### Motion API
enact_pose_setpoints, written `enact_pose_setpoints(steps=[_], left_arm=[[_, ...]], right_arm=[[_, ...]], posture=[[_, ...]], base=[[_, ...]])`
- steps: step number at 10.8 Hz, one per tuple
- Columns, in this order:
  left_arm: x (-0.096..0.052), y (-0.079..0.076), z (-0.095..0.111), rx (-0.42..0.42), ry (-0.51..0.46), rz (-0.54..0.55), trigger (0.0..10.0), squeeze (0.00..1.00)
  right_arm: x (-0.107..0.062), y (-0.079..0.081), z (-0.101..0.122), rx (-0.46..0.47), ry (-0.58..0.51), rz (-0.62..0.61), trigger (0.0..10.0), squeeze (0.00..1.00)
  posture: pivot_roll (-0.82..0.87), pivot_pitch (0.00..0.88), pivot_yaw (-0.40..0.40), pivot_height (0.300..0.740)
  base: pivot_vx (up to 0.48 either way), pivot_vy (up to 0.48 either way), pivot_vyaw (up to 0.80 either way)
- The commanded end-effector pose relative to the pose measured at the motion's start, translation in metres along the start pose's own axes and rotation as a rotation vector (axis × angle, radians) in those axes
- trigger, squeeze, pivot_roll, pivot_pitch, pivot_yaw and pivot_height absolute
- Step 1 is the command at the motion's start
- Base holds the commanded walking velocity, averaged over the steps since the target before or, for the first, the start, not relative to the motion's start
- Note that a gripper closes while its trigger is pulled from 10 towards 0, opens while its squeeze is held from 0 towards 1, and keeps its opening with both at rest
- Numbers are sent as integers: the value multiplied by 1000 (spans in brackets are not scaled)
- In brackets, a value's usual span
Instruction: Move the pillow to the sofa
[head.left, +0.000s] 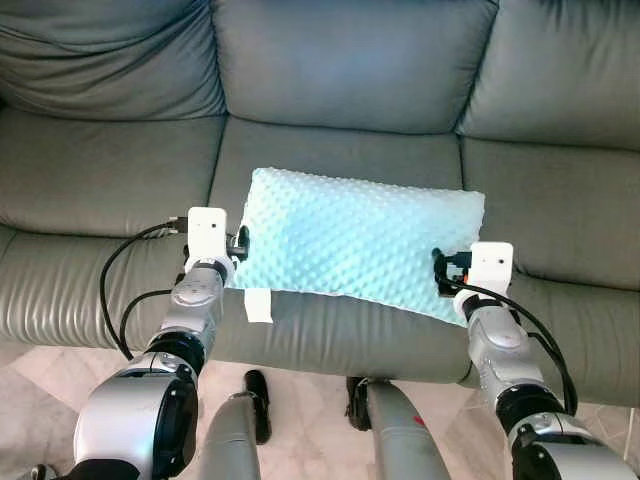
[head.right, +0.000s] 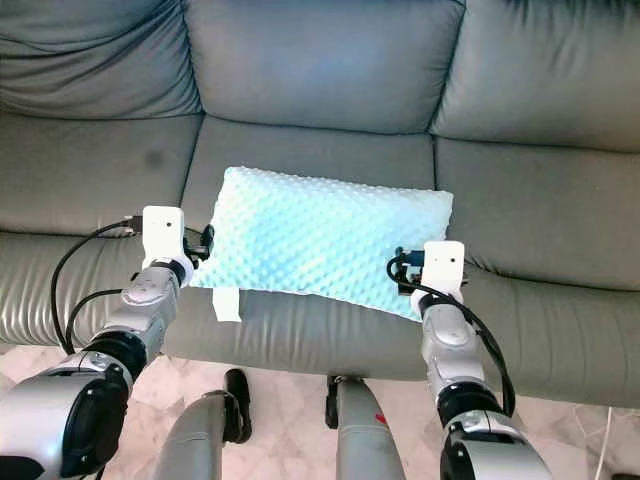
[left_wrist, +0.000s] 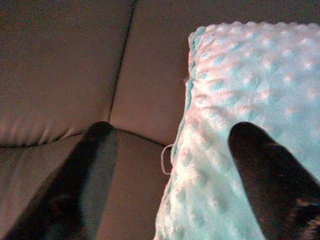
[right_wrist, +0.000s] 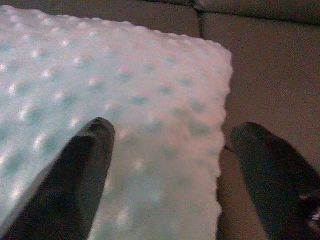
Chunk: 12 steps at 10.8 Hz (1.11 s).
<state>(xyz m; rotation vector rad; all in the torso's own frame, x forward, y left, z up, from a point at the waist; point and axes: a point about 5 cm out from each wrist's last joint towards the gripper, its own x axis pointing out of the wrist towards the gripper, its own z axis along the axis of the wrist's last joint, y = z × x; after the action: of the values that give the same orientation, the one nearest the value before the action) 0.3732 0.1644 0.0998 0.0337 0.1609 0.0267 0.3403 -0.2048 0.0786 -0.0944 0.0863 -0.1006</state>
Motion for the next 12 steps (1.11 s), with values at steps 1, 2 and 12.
enact_pose_setpoints(steps=[1, 2, 12], left_arm=[[-6, 7, -14, -33, 24, 15, 10000, 1000], [-6, 10, -9, -71, -22, 4, 10000, 1000], [-75, 21, -33, -148, -174, -215, 10000, 0]], right_arm=[[-11, -7, -19, -27, 74, -46, 10000, 1000], [-13, -12, -17, -47, 63, -94, 10000, 1000], [-19, -60, -38, -201, 336, -327, 10000, 0]], posture=[[-143, 477, 22, 740], [-138, 475, 22, 740], [-32, 430, 27, 740]], base=[[0, 0, 0], [0, 0, 0], [0, 0, 0]])
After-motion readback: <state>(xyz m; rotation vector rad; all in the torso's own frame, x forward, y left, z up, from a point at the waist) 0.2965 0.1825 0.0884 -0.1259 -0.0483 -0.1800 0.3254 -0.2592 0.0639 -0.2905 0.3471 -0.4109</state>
